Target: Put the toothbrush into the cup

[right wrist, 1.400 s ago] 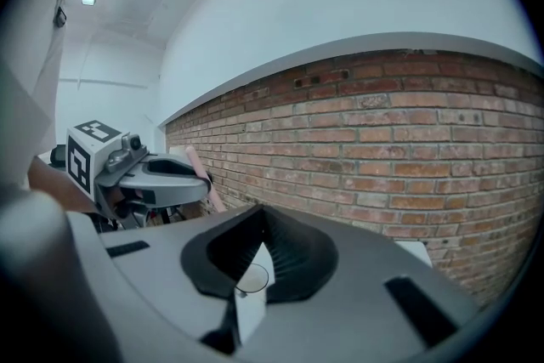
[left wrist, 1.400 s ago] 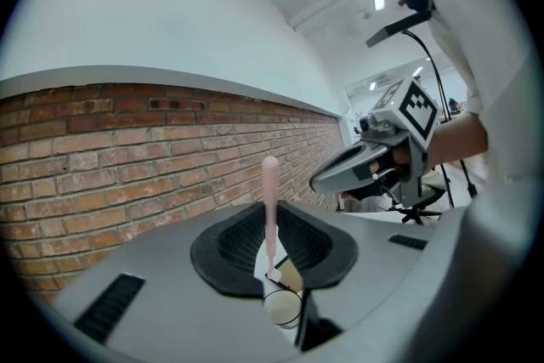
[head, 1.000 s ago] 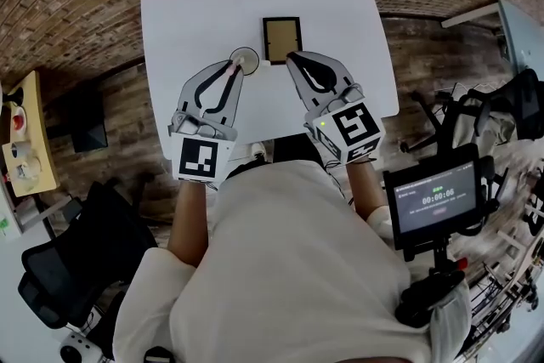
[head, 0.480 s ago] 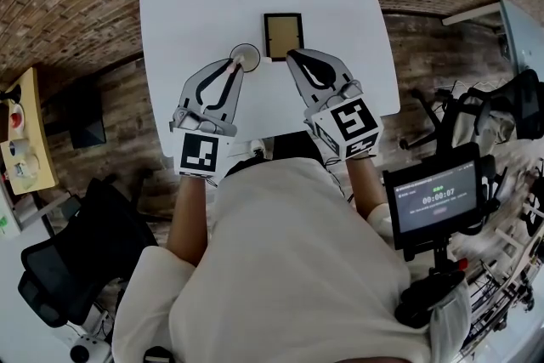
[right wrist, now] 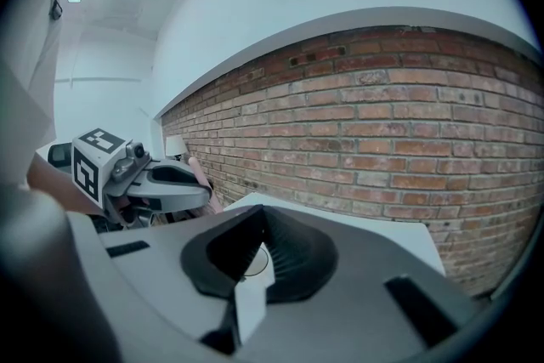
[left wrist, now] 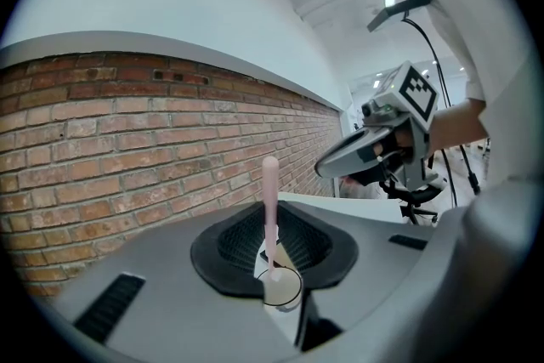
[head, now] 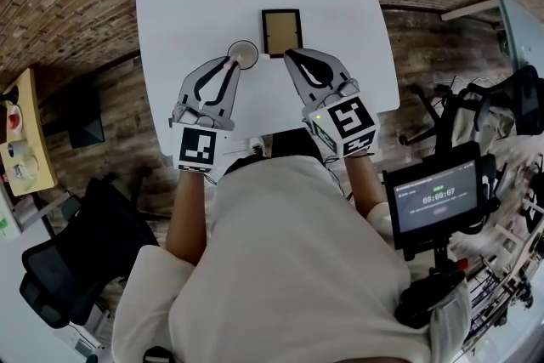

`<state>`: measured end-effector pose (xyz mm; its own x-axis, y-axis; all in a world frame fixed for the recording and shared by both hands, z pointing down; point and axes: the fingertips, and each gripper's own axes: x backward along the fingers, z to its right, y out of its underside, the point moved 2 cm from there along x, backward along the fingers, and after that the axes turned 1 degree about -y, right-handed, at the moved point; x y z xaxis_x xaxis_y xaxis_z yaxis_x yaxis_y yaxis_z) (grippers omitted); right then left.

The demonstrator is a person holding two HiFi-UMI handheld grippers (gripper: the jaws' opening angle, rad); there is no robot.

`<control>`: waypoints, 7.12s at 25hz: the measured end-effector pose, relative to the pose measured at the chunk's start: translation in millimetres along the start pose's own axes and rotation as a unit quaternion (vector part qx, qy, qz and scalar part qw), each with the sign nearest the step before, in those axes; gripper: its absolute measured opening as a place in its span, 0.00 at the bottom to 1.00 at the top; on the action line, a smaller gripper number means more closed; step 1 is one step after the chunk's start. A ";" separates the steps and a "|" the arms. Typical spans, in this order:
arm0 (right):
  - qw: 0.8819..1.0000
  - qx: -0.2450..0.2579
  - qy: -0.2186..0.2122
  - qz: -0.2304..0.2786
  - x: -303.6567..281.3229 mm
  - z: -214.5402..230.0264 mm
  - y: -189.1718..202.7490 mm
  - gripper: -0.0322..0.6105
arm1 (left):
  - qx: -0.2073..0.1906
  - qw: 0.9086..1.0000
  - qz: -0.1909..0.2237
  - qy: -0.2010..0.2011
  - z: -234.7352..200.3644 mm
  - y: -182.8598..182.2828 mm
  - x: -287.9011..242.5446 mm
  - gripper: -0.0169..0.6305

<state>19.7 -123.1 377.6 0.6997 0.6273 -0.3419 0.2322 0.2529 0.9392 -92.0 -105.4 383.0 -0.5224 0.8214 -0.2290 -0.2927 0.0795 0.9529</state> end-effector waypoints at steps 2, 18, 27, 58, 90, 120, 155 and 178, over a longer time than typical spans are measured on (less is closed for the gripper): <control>1.000 -0.001 0.001 -0.003 -0.2 0.2 2.6 0.05 | 0.003 1.000 0.000 0.000 0.5 3.4 -1.0 0.11; 1.000 -0.002 -0.003 -0.018 -7.8 -1.9 14.2 0.05 | 0.027 1.000 -0.006 0.003 3.5 20.2 -3.8 0.11; 1.000 -0.006 -0.005 -0.026 -9.2 -3.7 20.8 0.05 | 0.042 0.999 -0.014 0.006 4.6 31.3 -4.9 0.11; 0.998 -0.020 -0.006 -0.061 -22.1 24.3 43.0 0.05 | 0.087 0.995 -0.047 0.011 6.1 69.5 -39.9 0.11; 0.997 -0.024 0.000 -0.074 -22.5 27.5 53.5 0.05 | 0.115 0.990 -0.085 0.009 9.3 100.6 -44.0 0.11; 0.996 -0.027 0.004 -0.088 -27.7 28.0 58.2 0.05 | 0.146 0.986 -0.083 0.006 1.4 104.7 -61.7 0.11; 0.996 -0.026 -0.001 -0.089 -26.5 26.4 62.5 0.05 | 0.148 0.985 -0.087 0.003 8.6 112.4 -51.9 0.11; 0.995 -0.028 -0.004 -0.093 -30.9 23.7 64.5 0.05 | 0.169 0.981 -0.093 -0.002 2.7 122.7 -46.0 0.11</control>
<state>29.1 -143.7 449.5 0.6536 0.5600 -0.5091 0.3205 0.4046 0.8565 -101.7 -132.0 511.0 -0.4820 0.7765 -0.4058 -0.1006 0.4110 0.9061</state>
